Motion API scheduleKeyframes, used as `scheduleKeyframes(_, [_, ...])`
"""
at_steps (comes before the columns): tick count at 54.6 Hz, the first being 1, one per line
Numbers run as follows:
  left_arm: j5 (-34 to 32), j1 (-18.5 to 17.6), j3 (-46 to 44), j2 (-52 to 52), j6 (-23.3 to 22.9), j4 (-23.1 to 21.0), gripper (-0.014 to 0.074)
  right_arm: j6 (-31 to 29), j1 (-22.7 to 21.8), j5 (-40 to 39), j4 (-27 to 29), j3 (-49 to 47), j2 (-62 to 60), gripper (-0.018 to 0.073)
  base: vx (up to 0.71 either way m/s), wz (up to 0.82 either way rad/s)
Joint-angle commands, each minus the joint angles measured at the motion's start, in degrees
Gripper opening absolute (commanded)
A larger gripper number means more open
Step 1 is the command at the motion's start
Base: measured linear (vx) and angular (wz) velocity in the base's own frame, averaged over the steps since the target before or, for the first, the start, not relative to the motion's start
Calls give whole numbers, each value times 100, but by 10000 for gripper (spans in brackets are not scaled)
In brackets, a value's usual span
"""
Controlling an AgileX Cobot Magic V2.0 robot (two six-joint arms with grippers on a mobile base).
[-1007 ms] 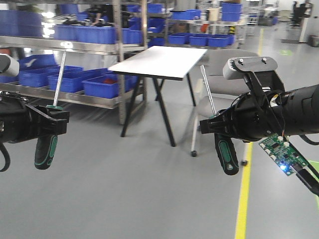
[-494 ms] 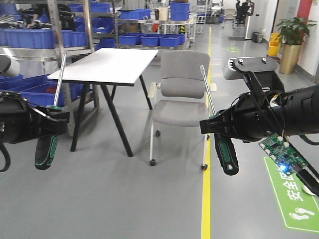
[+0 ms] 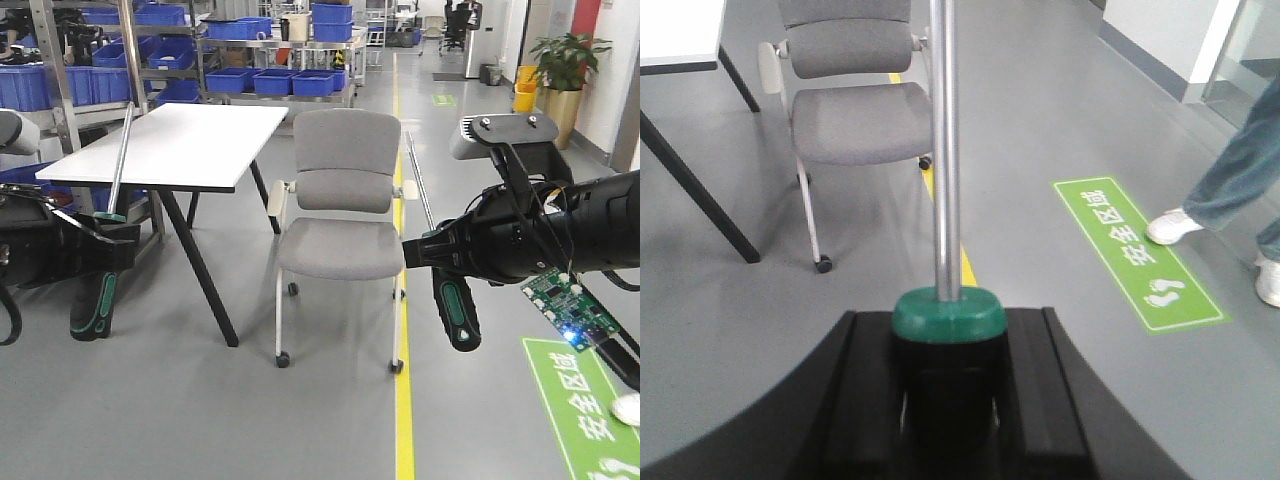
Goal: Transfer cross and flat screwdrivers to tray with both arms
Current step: 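Hold both screwdrivers upright while the base drives to the conveyor station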
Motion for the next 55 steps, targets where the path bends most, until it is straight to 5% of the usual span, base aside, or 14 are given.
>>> scheduleKeyframes(1, [-470, -24, -194, -194, -20, -134, 0, -12, -13, -496, 49, -218, -246, -8, 47, 12])
scheduleKeyframes(55, [-455, -24, -194, -189, -20, -134, 0, -12, -13, -366, 30, -218, -246, -8, 51, 61])
